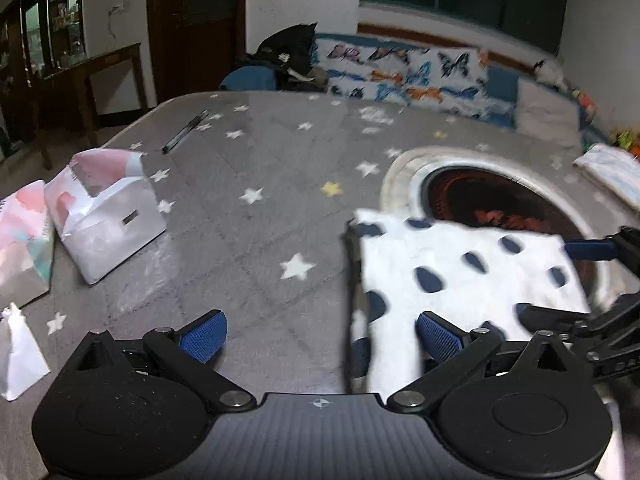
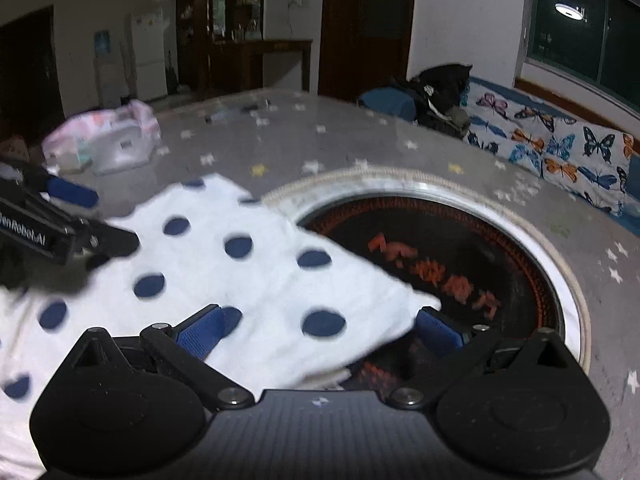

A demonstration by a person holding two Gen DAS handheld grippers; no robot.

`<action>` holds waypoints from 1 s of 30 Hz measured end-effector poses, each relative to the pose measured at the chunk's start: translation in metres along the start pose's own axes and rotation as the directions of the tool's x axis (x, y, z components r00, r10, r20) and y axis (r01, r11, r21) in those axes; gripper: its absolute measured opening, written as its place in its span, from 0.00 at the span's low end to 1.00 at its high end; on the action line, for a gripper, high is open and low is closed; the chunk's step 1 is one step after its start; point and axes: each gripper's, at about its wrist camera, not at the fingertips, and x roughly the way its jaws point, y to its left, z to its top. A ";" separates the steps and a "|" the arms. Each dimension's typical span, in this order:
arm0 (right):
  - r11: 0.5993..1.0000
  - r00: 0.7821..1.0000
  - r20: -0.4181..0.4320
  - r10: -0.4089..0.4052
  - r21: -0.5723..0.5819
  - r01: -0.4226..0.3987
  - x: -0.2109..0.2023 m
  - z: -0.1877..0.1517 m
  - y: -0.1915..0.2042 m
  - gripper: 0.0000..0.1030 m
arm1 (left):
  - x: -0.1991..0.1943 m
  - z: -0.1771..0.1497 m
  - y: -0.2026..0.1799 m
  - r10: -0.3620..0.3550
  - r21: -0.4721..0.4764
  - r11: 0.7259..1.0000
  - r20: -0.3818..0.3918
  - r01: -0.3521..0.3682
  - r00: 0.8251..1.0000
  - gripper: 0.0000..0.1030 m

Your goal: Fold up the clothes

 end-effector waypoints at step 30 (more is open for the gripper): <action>0.997 0.996 -0.044 -0.082 -0.003 0.082 0.029 0.017 -0.029 1.00 | -0.038 -0.015 0.016 -0.073 0.000 0.997 0.031 0.073 0.997 1.00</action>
